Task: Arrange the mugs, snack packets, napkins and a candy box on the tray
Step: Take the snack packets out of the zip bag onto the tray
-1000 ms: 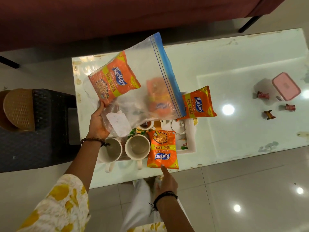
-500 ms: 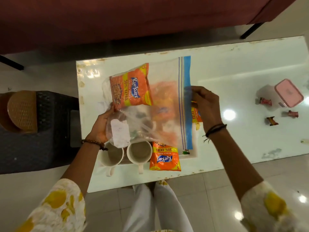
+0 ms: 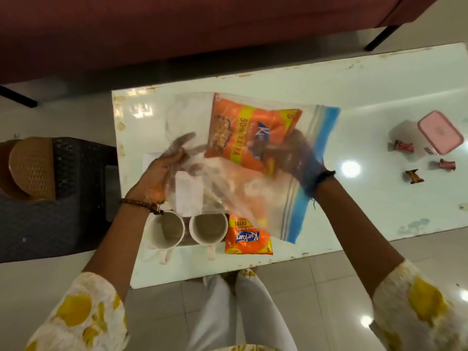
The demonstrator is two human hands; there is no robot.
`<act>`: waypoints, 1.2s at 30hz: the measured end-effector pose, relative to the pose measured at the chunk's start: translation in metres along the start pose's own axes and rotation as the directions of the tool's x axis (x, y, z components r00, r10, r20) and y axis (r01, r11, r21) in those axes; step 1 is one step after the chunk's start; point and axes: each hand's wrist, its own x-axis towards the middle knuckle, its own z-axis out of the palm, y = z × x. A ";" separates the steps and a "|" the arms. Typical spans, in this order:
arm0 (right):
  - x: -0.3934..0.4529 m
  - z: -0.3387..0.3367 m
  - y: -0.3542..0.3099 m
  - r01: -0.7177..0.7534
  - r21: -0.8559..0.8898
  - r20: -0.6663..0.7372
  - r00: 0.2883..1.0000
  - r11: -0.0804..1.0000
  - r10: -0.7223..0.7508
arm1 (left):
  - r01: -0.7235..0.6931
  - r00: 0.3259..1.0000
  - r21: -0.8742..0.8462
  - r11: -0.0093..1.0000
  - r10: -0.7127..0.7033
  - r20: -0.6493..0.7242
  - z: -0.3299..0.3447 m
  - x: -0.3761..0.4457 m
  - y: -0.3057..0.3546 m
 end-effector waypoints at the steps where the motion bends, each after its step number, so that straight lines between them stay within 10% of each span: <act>1: 0.001 -0.001 -0.002 0.016 -0.066 -0.034 0.999 0.998 -0.018 | -0.037 0.998 -0.012 0.999 0.037 -0.044 -0.005 -0.002 0.004; 7: -0.034 -0.047 0.006 -0.036 -0.198 -0.168 0.986 0.979 0.003 | -0.226 0.935 -0.056 0.973 0.200 -0.294 -0.038 -0.021 0.017; 22: -0.036 -0.065 0.103 -0.442 -0.606 -0.166 0.883 0.661 0.439 | -0.301 0.921 -0.162 0.940 0.242 -0.304 0.000 -0.011 0.021; 36: -0.054 -0.027 0.095 -0.376 -0.847 -0.445 0.888 0.376 -0.115 | -0.292 0.948 -0.191 0.937 0.258 -0.185 0.023 -0.006 0.008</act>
